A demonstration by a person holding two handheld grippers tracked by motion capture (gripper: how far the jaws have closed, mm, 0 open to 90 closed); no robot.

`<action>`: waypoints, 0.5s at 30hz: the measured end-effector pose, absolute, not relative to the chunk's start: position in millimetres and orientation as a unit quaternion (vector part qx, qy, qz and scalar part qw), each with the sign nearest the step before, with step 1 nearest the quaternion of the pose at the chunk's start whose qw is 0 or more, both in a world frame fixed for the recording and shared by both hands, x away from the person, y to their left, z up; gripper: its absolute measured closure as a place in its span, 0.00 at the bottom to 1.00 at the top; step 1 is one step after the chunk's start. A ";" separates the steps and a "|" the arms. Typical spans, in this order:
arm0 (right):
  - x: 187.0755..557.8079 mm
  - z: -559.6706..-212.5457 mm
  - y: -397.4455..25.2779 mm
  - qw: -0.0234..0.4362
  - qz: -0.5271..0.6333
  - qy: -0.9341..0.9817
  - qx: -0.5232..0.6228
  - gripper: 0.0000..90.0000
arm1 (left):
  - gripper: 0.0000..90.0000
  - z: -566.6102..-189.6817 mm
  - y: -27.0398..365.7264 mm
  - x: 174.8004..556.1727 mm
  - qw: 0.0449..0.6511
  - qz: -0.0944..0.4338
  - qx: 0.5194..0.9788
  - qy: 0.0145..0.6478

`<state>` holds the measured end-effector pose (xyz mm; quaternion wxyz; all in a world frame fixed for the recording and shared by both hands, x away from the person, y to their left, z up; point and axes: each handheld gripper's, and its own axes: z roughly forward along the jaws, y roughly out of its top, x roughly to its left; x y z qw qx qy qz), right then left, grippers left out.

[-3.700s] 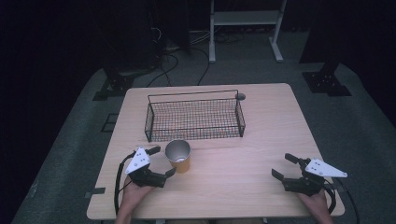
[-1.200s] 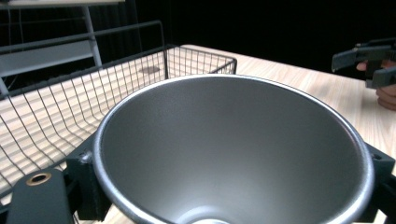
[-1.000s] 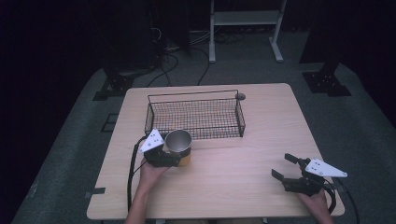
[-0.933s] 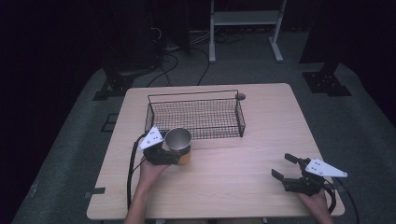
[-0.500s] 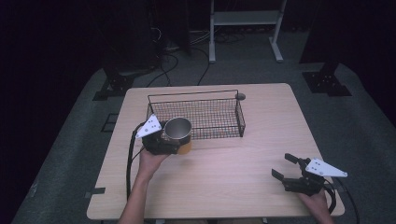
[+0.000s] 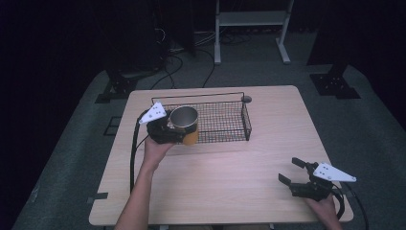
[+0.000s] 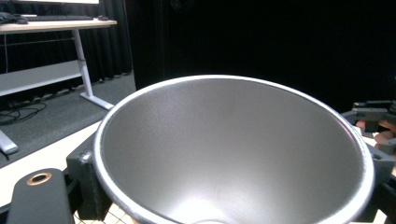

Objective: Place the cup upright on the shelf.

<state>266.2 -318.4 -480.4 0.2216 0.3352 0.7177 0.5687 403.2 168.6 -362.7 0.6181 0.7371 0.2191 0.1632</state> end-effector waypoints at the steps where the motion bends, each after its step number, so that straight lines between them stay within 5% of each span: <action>1: 266.2 -480.4 -318.2 0.222 0.569 0.718 0.335 0.15 | 0.13 -361.0 168.9 405.6 0.618 0.162 0.737 0.220; 15: 266.5 -480.5 -318.1 0.223 0.567 0.718 0.336 0.15 | 0.13 -337.7 161.4 439.1 0.617 0.164 0.737 0.223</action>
